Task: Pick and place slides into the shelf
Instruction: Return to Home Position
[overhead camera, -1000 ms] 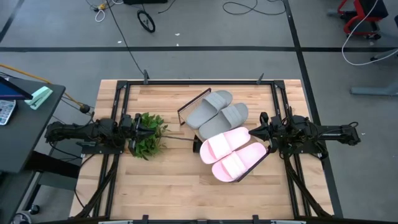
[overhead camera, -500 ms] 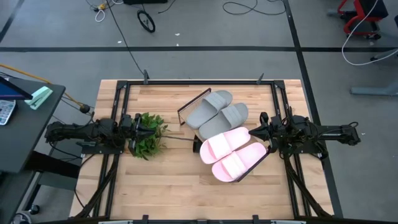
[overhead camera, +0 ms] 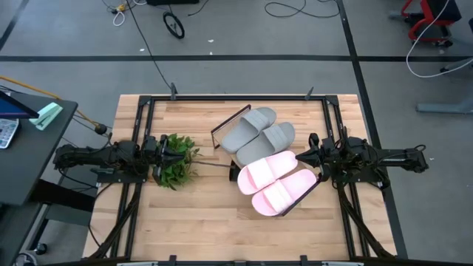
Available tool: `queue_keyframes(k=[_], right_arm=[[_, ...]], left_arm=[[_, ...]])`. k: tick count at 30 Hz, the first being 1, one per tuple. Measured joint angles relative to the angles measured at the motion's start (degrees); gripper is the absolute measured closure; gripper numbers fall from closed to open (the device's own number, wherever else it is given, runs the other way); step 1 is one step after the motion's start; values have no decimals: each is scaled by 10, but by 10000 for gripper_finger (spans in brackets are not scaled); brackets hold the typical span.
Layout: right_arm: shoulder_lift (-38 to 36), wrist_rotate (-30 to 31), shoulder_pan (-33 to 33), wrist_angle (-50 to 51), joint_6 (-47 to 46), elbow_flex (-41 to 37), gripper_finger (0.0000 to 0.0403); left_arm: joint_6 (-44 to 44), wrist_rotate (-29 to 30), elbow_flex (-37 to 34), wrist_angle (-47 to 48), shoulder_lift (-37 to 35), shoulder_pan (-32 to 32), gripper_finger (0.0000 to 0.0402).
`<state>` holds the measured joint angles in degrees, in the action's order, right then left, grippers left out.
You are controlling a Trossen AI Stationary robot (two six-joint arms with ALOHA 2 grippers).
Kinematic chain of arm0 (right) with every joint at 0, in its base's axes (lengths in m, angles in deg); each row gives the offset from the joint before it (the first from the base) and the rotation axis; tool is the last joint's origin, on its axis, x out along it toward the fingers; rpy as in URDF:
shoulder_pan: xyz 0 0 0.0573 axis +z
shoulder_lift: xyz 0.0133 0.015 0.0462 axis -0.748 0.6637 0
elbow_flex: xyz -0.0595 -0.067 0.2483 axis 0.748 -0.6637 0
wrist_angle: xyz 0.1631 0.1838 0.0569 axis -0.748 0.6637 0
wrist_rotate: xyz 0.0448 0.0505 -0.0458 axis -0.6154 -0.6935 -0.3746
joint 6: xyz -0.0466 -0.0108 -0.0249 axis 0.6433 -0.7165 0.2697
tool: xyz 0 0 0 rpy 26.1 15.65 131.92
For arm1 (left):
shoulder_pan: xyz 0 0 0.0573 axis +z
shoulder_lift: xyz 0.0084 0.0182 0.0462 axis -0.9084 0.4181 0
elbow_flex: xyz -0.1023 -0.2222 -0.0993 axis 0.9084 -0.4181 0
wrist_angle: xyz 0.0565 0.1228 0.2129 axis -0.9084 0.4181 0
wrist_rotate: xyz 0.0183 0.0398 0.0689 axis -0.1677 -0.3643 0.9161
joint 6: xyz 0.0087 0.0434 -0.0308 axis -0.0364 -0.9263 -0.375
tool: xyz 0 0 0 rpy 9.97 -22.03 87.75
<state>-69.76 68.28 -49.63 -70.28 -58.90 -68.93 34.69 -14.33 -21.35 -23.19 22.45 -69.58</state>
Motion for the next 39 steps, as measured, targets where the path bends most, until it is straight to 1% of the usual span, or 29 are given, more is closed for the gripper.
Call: queue_keyframes(k=[5,15,26,39], right_arm=[[0,0,0,0,0,0,389],[0,0,0,0,0,0,389],[0,0,0,0,0,0,389],[0,0,0,0,0,0,389]], left_arm=[[0,0,0,0,0,0,361],[0,0,0,0,0,0,374],[0,0,0,0,0,0,361],[0,0,0,0,0,0,378]])
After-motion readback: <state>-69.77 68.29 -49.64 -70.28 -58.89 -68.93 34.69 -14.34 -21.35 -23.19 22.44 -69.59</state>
